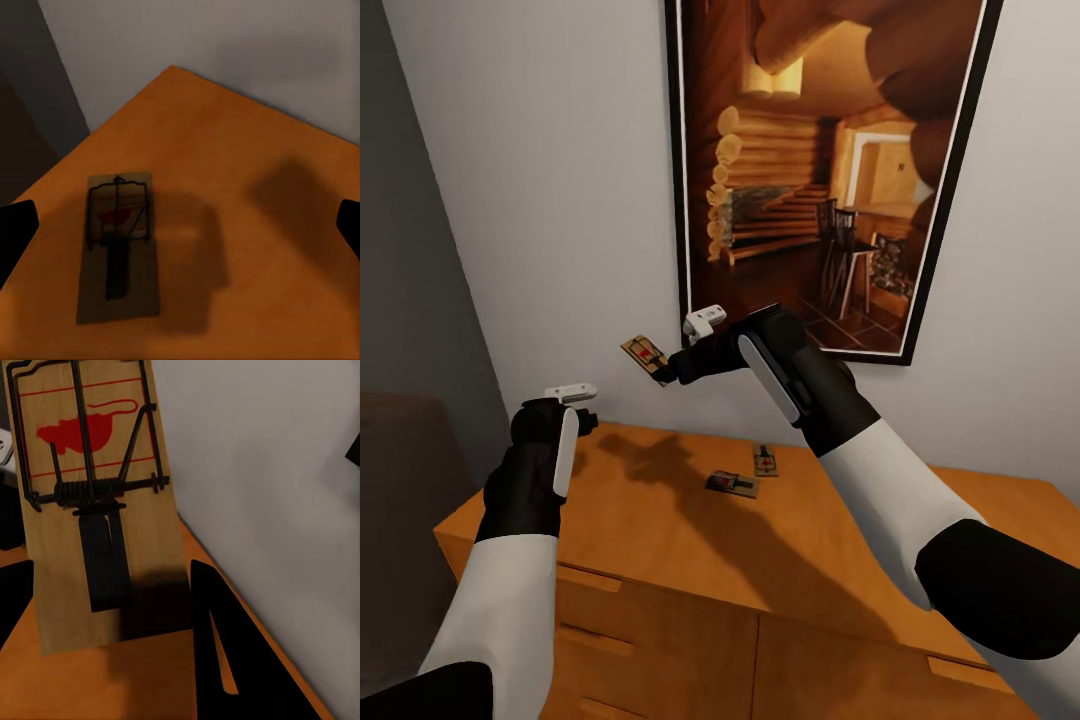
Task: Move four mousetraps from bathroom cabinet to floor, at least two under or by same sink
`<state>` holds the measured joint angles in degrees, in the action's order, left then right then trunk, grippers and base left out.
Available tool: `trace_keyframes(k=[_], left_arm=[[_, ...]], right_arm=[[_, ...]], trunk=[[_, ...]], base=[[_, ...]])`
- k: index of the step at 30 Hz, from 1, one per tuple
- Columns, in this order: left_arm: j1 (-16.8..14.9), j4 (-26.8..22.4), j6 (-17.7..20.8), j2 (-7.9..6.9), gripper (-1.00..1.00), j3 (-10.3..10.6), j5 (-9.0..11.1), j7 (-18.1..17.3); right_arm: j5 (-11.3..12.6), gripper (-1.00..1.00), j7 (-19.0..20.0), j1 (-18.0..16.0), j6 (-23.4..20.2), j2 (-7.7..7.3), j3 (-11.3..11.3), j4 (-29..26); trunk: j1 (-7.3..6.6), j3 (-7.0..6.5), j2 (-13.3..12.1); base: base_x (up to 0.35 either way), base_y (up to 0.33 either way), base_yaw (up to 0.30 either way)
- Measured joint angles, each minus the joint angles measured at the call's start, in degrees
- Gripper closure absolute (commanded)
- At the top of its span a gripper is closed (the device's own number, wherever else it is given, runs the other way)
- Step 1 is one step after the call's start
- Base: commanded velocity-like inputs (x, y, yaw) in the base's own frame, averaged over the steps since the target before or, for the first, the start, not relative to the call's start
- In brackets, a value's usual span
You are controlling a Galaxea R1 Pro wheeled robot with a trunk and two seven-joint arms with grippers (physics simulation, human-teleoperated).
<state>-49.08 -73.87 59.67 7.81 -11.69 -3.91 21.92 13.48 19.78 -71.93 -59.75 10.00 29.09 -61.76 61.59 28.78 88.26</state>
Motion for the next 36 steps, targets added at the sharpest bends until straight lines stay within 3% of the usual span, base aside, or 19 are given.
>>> trace_keyframes(k=[23,31,36], left_arm=[[0.0,2.3,-0.1,-0.27,-1.00,-0.5,0.0,0.0],[0.0,9.0,-0.4,-0.49,-1.00,-1.9,0.0,-0.1],[-0.1,13.9,-0.5,-1.89,-1.00,-2.5,-0.1,-0.2]], right_arm=[[0.1,1.00,0.0,0.0,0.0,0.00,-0.1,0.2],[0.1,1.00,0.0,0.0,0.0,0.00,-0.2,0.2],[0.1,1.00,0.0,0.0,0.0,0.00,-0.3,0.1]], trunk=[[0.00,0.00,0.0],[0.00,0.00,0.0],[0.00,0.00,0.0]], base=[[0.000,0.000,0.101],[0.000,0.000,0.003],[0.000,0.000,0.000]])
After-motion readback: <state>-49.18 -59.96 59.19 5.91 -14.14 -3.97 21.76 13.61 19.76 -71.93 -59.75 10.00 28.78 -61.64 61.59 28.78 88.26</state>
